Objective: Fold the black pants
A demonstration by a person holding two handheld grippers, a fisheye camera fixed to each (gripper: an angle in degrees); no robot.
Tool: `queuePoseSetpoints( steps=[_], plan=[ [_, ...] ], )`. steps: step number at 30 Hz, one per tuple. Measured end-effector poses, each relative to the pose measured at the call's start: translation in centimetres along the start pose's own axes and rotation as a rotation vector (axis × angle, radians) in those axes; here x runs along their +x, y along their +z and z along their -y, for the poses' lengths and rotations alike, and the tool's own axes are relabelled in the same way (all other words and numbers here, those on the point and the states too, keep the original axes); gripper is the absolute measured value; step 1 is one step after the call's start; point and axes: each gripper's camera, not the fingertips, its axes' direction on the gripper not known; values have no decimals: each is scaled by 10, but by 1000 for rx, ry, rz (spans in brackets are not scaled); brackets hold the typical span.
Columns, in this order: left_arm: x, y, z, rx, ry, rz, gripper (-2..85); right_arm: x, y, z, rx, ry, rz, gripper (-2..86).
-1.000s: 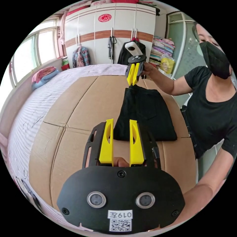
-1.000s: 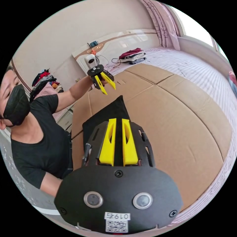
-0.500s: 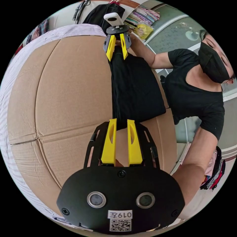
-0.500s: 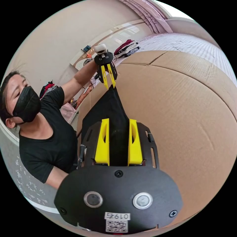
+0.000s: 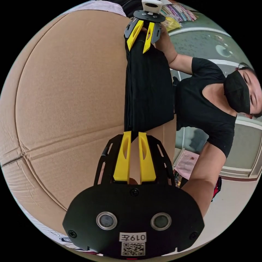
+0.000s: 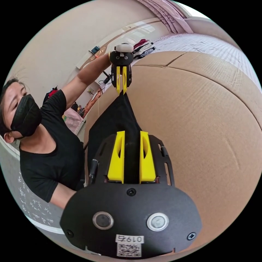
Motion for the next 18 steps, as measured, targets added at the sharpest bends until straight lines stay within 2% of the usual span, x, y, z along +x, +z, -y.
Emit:
queuePoseSetpoints(
  steps=[7,13,18],
  plan=[
    [-17,-2,29,-107,-24,2,9,8,-9,15,-18,6,-28,81],
    [-29,6,35,-105,-60,8,9,-8,-30,34,-24,-32,-70,92],
    [-19,12,35,-100,-69,67,10,2,-130,0,175,79,-66,88]
  ],
)
